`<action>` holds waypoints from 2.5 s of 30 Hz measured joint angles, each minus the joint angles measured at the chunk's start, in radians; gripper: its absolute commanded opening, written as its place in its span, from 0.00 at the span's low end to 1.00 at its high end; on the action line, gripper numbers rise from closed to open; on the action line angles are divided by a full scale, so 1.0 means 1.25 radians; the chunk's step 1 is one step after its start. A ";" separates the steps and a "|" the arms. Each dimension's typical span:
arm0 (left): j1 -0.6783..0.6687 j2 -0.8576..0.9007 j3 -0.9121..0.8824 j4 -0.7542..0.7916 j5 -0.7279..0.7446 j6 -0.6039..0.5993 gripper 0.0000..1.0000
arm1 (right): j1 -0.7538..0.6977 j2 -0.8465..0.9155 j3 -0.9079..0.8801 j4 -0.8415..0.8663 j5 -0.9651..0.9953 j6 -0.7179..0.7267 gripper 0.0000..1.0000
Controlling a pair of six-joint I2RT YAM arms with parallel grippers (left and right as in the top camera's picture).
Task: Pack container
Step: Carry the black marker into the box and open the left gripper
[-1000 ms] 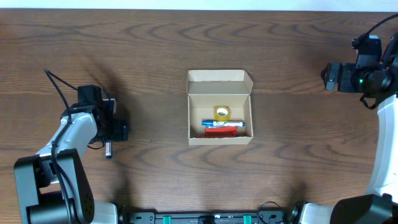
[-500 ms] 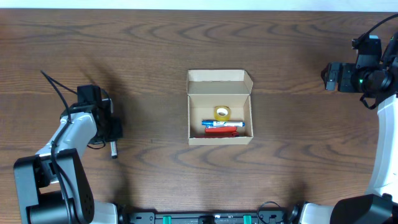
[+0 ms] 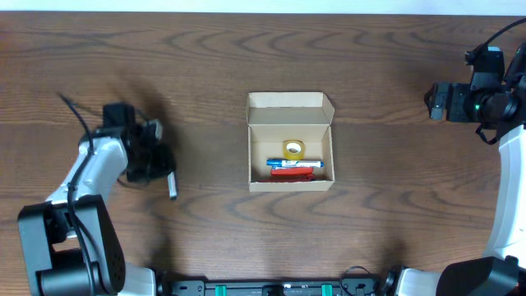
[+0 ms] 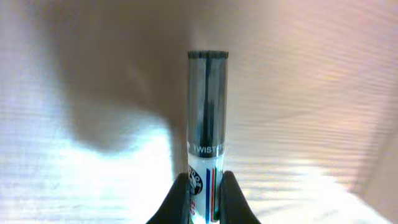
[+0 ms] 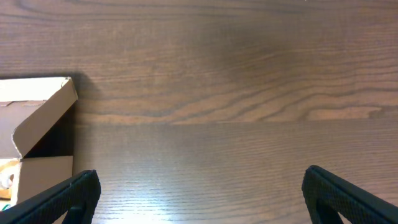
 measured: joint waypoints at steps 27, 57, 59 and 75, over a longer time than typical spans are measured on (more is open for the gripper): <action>-0.673 0.000 0.417 -0.085 -0.110 0.876 0.06 | -0.113 0.000 0.000 0.036 -0.029 0.000 0.99; -0.653 0.291 0.417 -0.038 -0.093 0.799 0.40 | -0.120 0.035 0.000 0.036 -0.049 0.000 0.99; -0.652 0.291 0.417 -0.039 -0.092 0.794 0.49 | -0.119 0.035 0.000 0.036 -0.050 0.000 0.99; -0.652 0.269 0.423 -0.076 -0.127 0.714 0.95 | -0.120 0.035 0.000 0.030 -0.067 0.000 0.99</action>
